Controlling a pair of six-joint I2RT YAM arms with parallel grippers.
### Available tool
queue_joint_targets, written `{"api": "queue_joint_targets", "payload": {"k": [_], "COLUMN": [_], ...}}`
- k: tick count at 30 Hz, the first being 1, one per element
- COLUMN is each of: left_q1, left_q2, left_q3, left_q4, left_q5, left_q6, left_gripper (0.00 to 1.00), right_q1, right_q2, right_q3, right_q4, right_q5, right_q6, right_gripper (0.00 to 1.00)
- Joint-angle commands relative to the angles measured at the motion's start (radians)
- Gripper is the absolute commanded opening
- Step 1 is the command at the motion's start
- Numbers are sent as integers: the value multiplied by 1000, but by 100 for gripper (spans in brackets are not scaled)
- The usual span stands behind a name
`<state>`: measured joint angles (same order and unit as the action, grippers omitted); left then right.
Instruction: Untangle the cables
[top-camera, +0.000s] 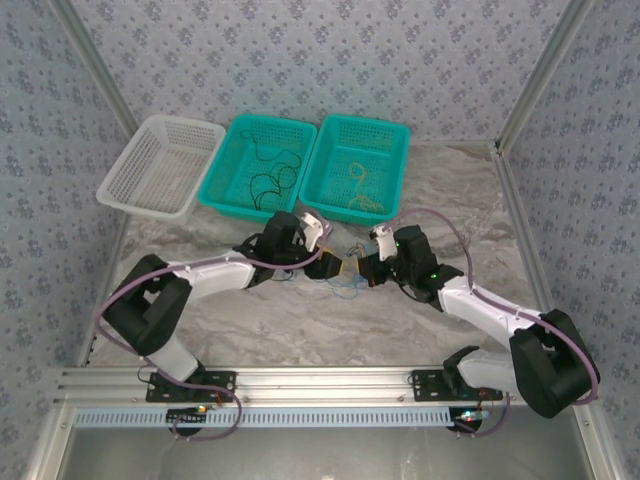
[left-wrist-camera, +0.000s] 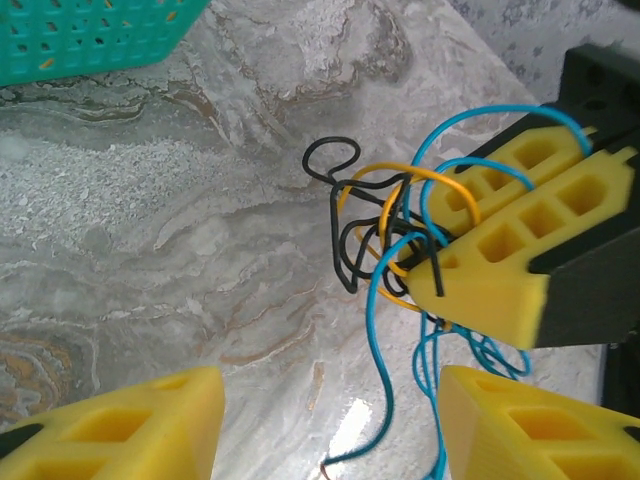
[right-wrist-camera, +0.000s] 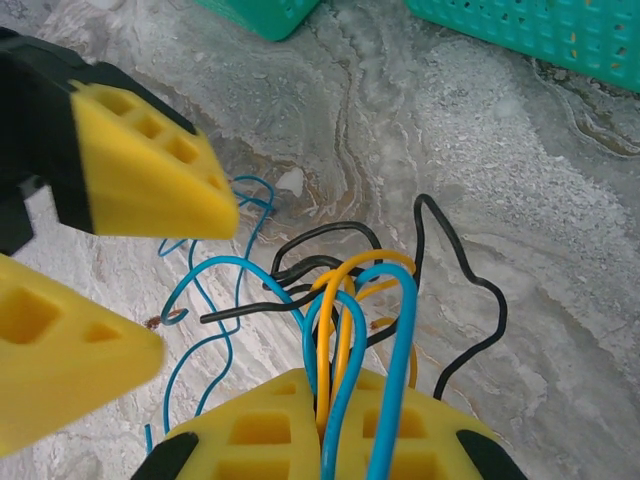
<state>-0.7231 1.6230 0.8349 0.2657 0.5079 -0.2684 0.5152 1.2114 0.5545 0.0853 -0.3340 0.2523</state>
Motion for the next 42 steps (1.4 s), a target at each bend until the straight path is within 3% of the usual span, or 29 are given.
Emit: {"api": "queue_joint_targets", "payload": {"k": [1, 3, 5, 9, 16, 21, 28, 32, 37, 42], "left_q1": [-12, -15, -18, -17, -11, 22, 60, 60, 65, 83], "left_q2": [30, 43, 55, 60, -60, -139, -187, -197, -198, -192], "left_q3": [52, 61, 68, 90, 3, -34, -44, -38, -27, 5], "left_q4": [19, 18, 19, -12, 57, 45, 45, 41, 38, 7], "left_q5": [-1, -5, -7, -49, -293, -388, -345, -334, -312, -314], "left_q6": [85, 93, 89, 44, -75, -142, -186, -199, -229, -312], "left_gripper": [57, 53, 42, 0, 0, 0, 0, 0, 0, 0], "right_q1": [9, 10, 13, 16, 14, 12, 14, 20, 63, 108], "right_q2": [2, 2, 4, 18, 80, 130, 182, 168, 80, 26], "right_q3": [35, 38, 38, 40, 46, 50, 77, 95, 98, 81], "right_q4": [11, 10, 11, -8, -96, -126, -139, -136, -119, -53], "right_q5": [-25, -26, -28, 24, 153, 209, 205, 189, 258, 183], "right_q6": [-22, -22, -22, -8, 28, 39, 53, 63, 22, -78], "right_gripper": [3, 3, 4, 9, 22, 19, 19, 37, 54, 61]}}
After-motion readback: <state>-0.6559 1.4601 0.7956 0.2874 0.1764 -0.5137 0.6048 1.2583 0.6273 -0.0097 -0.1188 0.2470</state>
